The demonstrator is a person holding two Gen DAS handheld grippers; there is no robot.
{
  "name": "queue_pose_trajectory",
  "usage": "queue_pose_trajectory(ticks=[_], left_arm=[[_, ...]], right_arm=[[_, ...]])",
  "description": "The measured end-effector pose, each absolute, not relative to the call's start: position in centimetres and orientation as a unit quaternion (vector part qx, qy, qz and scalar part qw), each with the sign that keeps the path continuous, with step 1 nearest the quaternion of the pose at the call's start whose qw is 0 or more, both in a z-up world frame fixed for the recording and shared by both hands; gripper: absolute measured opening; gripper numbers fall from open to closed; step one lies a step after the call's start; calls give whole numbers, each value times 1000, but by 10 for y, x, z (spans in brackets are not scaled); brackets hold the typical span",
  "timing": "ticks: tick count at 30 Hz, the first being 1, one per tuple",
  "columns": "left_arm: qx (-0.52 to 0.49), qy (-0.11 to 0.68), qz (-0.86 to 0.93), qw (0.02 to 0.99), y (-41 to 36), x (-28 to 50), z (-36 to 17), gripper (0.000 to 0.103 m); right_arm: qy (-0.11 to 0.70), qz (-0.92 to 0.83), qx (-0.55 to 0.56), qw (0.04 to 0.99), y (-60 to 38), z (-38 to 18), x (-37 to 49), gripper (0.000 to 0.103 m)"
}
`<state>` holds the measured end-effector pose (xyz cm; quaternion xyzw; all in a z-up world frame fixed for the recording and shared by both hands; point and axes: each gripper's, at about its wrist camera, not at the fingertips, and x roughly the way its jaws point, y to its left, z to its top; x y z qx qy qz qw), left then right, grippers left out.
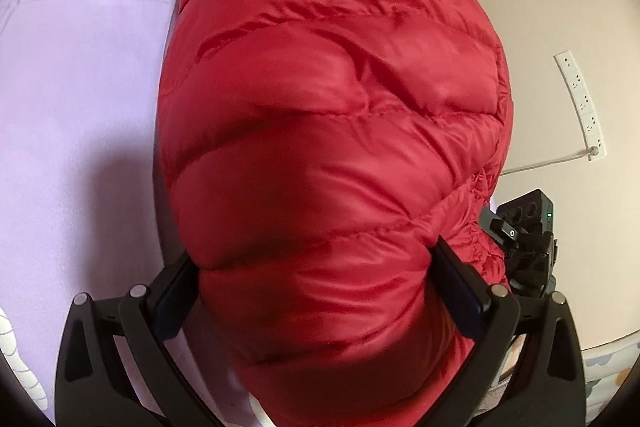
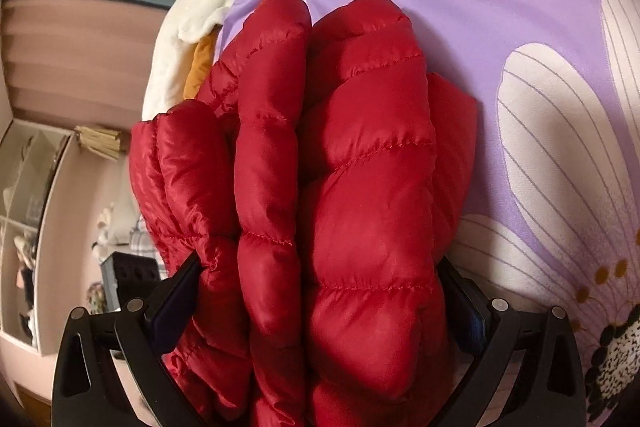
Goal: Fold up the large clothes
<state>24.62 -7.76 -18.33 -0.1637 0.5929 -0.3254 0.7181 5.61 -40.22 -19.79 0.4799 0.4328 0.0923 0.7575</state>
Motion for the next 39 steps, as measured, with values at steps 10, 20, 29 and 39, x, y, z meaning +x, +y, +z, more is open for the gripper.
queue_pose_trajectory(ticks=[10, 20, 29, 39], left_arm=[[-198, 600, -334, 700, -79, 257, -210, 103], [-175, 571, -329, 731, -86, 261, -207, 93], [-152, 549, -324, 755, -92, 265, -200, 92], [-141, 525, -324, 775, -84, 255, -188, 91]], right_arm=[[434, 104, 461, 767, -386, -196, 81, 103], [392, 116, 428, 806, -379, -184, 65, 64], [362, 112, 396, 836, -361, -171, 53, 58], [341, 141, 386, 846, -346, -157, 45, 58]])
